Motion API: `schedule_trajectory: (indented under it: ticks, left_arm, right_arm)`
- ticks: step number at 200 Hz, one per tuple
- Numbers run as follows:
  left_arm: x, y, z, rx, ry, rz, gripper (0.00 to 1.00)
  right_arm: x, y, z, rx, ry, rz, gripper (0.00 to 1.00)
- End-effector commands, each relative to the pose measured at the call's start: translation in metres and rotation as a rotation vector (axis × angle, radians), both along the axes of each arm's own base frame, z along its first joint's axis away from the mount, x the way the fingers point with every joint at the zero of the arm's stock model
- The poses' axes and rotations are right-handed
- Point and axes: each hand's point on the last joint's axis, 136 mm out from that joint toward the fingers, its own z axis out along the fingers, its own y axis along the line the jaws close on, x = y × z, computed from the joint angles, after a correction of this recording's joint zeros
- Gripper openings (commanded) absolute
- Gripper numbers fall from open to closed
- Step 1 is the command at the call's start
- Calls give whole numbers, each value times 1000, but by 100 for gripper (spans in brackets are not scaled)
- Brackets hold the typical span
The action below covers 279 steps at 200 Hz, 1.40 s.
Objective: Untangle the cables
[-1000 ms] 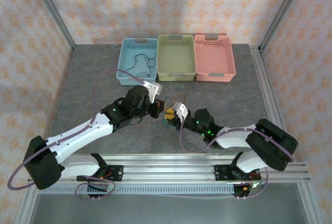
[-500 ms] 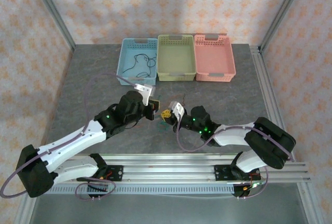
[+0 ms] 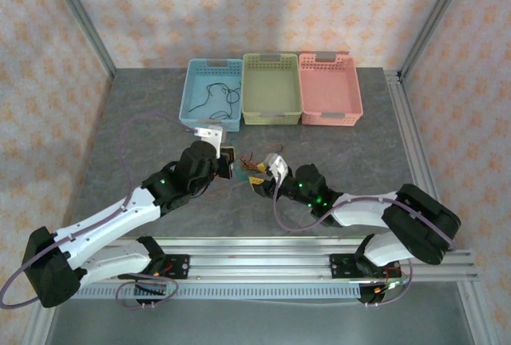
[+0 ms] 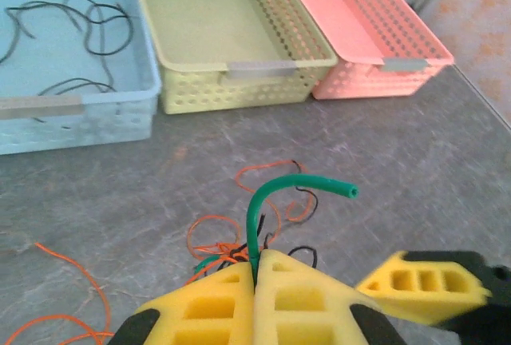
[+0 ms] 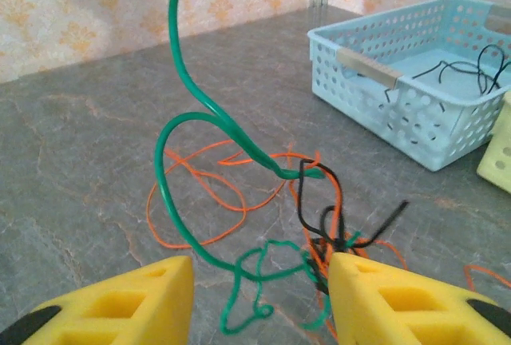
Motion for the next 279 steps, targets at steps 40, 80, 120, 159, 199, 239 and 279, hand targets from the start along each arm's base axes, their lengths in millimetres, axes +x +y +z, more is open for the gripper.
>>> schedule_trajectory:
  ticks: [40, 80, 120, 159, 199, 239, 279]
  left_arm:
    - [12, 17, -1, -32, 15, 119, 0]
    - [11, 11, 0, -62, 31, 96, 0]
    - [8, 2, -3, -100, 44, 59, 0]
    - [9, -12, -7, -124, 74, 5, 0]
    - [6, -28, -8, -146, 92, -69, 0]
    - [3, -32, -5, -153, 90, -99, 0]
    - [4, -17, 2, -124, 54, -47, 0]
  right_arm:
    - [-10, 6, 14, 55, -1, 63, 45]
    - [-14, 14, 7, 63, -14, 98, 48]
    - [-18, 27, -4, 26, -32, 124, 49]
    - [-12, 30, -5, 49, -53, 109, 49]
    - [-6, 30, -5, 58, -70, 84, 49]
    - [-7, 33, -10, 38, -56, 98, 39]
    - [-9, 33, -11, 27, -51, 108, 1]
